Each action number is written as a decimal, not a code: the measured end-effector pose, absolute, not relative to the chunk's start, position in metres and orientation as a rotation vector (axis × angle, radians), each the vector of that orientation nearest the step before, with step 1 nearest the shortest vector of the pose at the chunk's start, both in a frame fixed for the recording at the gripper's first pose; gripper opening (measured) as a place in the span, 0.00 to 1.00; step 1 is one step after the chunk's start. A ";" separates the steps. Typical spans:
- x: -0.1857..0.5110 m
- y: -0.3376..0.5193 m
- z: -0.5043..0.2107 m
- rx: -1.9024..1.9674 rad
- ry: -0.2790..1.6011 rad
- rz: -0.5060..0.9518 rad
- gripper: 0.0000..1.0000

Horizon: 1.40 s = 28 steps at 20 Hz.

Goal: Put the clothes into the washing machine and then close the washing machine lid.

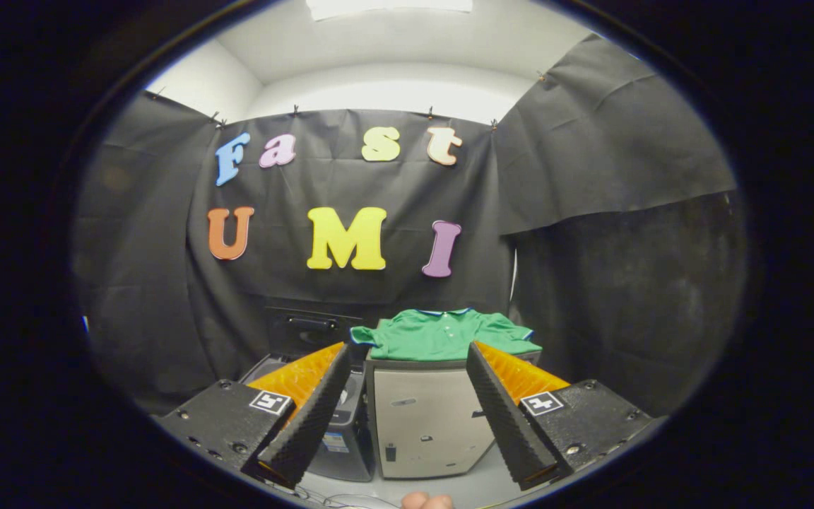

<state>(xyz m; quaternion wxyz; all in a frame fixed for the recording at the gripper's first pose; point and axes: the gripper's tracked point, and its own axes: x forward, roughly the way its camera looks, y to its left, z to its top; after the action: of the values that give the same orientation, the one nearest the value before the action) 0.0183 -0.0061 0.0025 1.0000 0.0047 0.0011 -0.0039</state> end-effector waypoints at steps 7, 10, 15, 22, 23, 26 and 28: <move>0.031 -0.002 0.010 0.012 0.006 -0.020 1.00; 0.035 -0.005 0.019 0.020 -0.003 -0.040 1.00; 0.068 -0.028 0.035 -0.011 0.003 -0.085 1.00; 0.219 -0.071 0.023 -0.065 0.194 -0.013 1.00; 0.241 -0.075 0.012 -0.064 0.247 0.005 1.00; 0.306 -0.087 -0.021 -0.060 0.382 0.017 1.00; 0.338 -0.092 -0.040 -0.065 0.446 0.013 1.00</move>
<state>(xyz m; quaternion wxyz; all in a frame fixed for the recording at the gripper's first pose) 0.3384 -0.0918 -0.0402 0.9747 -0.0321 0.2210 0.0066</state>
